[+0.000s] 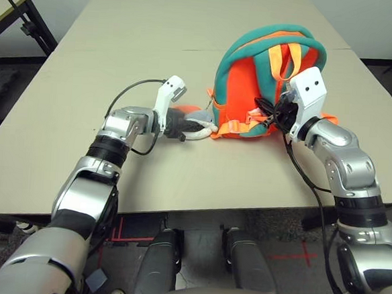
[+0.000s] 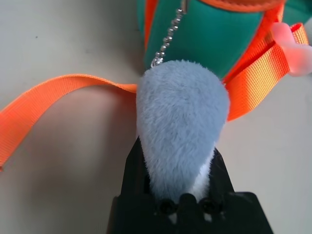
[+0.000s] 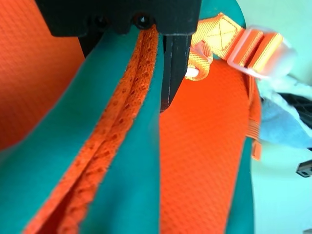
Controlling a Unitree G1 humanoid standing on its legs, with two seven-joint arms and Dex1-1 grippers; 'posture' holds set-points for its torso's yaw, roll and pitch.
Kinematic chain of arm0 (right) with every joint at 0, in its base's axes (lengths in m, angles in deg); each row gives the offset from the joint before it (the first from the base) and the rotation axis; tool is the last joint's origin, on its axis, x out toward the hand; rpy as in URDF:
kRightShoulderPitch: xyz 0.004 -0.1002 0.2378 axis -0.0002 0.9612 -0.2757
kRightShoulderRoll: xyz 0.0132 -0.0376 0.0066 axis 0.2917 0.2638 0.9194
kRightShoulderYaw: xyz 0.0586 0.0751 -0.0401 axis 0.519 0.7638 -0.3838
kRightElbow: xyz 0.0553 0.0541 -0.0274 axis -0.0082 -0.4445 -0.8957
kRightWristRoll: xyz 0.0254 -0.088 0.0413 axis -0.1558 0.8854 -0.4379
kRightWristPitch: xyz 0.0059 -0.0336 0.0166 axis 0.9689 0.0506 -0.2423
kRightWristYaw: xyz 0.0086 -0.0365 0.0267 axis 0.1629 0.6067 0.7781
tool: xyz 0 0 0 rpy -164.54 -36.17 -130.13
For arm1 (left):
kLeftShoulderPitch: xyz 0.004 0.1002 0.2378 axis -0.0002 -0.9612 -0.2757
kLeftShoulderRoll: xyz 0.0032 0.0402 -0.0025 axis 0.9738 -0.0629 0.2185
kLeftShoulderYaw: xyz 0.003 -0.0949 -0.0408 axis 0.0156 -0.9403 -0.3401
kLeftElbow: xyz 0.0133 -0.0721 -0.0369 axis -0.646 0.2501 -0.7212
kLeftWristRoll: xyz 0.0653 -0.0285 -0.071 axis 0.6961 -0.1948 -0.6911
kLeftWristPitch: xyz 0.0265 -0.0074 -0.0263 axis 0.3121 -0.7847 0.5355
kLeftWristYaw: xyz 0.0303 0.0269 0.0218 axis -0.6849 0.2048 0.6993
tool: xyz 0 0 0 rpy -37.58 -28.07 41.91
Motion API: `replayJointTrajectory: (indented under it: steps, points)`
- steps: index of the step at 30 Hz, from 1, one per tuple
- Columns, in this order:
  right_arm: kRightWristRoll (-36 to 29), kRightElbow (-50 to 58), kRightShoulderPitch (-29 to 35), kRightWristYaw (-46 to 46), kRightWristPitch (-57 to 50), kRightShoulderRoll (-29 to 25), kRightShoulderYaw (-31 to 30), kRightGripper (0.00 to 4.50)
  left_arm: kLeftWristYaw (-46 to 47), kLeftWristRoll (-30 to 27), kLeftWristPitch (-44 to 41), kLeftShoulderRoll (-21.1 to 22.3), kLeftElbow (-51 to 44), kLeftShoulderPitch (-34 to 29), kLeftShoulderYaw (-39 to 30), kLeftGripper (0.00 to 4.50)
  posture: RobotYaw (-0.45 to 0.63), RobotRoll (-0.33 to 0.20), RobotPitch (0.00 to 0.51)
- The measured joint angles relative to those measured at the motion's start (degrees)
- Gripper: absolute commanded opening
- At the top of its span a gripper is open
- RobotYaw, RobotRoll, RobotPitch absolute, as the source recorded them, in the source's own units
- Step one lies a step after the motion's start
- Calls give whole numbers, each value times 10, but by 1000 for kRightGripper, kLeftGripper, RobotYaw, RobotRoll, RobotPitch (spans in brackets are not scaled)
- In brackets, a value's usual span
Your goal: Put the pencil case into the backpack and zip it.
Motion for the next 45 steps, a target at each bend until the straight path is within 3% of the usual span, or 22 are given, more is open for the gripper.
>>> replayJointTrajectory:
  steps: [3, 5, 13, 14, 16, 22, 32, 39, 45]
  points:
    - [0, 0, 0, 0, 0, 0, 0, 383, -5, -1, -2, 0, 9, 3, -16, 441, -132, 0, 130]
    - [-2, 2, 0, 0, -4, 0, 1, 383, -4, -5, -12, 0, 8, 4, -27, 1184, -130, 0, 130]
    - [-55, 39, 0, 4, -90, 17, 32, 3453, 7, -27, -74, 18, -68, -3, -72, 4381, -109, 0, 144]
    - [-74, 51, 0, 8, -115, 25, 45, 3822, 10, -31, -86, 23, -87, -6, -74, 4500, -107, 0, 147]
    - [-106, 73, 0, 15, -160, 32, 65, 4477, 14, -37, -105, 30, -126, -15, -84, 4500, -107, 0, 155]
    - [-168, 129, 3, 33, -255, 14, 116, 4477, 32, -54, -152, 39, -197, -48, -93, 4500, -119, 0, 169]
    - [-242, 190, 32, 35, -351, -72, 203, 4477, 49, -70, -175, 50, -236, -66, -100, 4500, -161, 0, 181]
    - [-344, 195, 70, 12, -426, -119, 319, 4477, 49, -74, -178, 61, -235, -67, -101, 4500, -179, 0, 186]
    - [-328, 166, 94, 44, -393, -137, 359, 4477, 50, -74, -174, 77, -234, -72, -107, 4500, -181, 0, 191]
